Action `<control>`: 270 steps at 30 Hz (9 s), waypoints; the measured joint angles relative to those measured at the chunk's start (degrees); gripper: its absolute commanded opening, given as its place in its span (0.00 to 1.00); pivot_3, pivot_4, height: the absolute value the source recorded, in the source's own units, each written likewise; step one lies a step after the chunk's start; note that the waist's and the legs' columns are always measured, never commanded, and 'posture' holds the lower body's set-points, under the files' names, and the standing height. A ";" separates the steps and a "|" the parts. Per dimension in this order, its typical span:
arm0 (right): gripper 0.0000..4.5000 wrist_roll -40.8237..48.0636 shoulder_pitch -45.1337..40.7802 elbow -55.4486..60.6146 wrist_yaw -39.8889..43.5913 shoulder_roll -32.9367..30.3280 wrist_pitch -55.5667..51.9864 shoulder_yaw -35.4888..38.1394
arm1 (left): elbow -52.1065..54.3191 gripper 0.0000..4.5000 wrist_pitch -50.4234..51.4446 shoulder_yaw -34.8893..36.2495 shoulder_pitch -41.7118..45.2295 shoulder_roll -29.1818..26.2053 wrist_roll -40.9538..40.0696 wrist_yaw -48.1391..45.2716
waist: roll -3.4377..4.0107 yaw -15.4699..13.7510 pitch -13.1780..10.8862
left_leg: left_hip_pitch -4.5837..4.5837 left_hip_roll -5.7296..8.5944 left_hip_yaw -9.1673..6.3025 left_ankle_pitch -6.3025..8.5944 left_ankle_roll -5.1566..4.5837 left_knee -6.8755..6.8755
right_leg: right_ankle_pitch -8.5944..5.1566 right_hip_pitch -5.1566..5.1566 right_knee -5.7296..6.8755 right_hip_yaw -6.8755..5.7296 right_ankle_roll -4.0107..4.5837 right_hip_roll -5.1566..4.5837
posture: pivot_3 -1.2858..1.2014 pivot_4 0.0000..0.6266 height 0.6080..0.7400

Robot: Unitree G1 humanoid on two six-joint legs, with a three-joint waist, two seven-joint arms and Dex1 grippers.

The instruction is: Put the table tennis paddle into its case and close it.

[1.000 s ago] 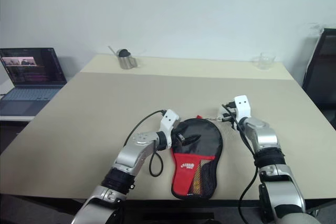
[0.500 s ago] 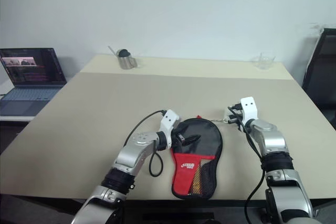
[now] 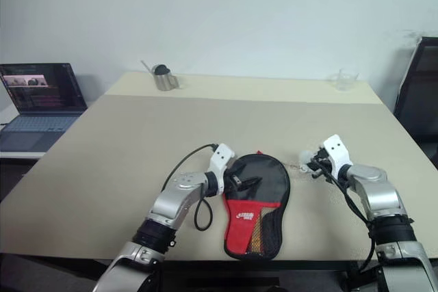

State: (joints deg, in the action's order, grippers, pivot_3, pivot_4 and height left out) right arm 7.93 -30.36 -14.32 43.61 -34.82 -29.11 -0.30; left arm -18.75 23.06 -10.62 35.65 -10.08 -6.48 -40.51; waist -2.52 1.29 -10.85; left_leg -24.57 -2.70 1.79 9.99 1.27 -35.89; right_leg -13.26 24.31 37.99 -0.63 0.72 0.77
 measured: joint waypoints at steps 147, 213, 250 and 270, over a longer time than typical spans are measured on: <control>0.73 15.77 -2.95 20.11 -10.24 4.57 -39.47 -3.35 | 20.81 0.98 8.99 5.52 2.09 -33.59 -16.05 -31.69 | 0.06 0.37 -0.01 | -0.07 -0.09 -0.12 0.03 0.04 0.04 | -0.08 0.11 0.00 -0.02 0.15 -0.03 | 0.52 0.24 1.00; 0.31 -13.36 -31.55 -36.77 15.12 10.74 14.99 -19.73 | 22.67 0.98 7.82 3.89 -0.42 -32.38 -15.64 -28.35 | 0.14 1.08 -0.07 | 0.33 -0.13 0.01 0.01 0.03 -0.03 | -0.16 0.10 0.66 0.16 0.36 0.02 | 0.52 0.24 1.00; 0.99 2.31 6.28 35.61 31.83 -25.29 -5.08 -6.93 | -15.60 0.98 -16.03 -7.82 12.43 -5.65 4.86 -18.19 | 0.36 -0.69 -0.22 | 0.12 -0.02 -0.04 0.05 0.08 0.00 | -0.18 0.03 0.10 0.00 0.14 0.03 | 0.52 0.24 1.00; 0.99 -4.24 4.07 32.18 30.57 -22.73 -2.87 -19.45 | -18.81 0.98 -17.98 -3.56 8.68 -1.34 4.61 -12.65 | 0.39 -1.15 -0.20 | 0.21 0.04 -0.10 0.07 0.09 -0.09 | -0.16 -0.21 0.01 -0.08 0.11 0.02 | 0.52 0.24 1.00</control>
State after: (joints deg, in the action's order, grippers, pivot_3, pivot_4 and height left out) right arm 3.69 -26.29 17.86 74.18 -57.55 -31.97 -19.74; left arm -37.56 5.08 -14.17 44.33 -11.41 -1.87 -53.16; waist -2.13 0.14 -11.04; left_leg -24.36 -2.66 1.69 10.06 1.36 -35.98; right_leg -13.42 24.10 38.00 -0.71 0.83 0.79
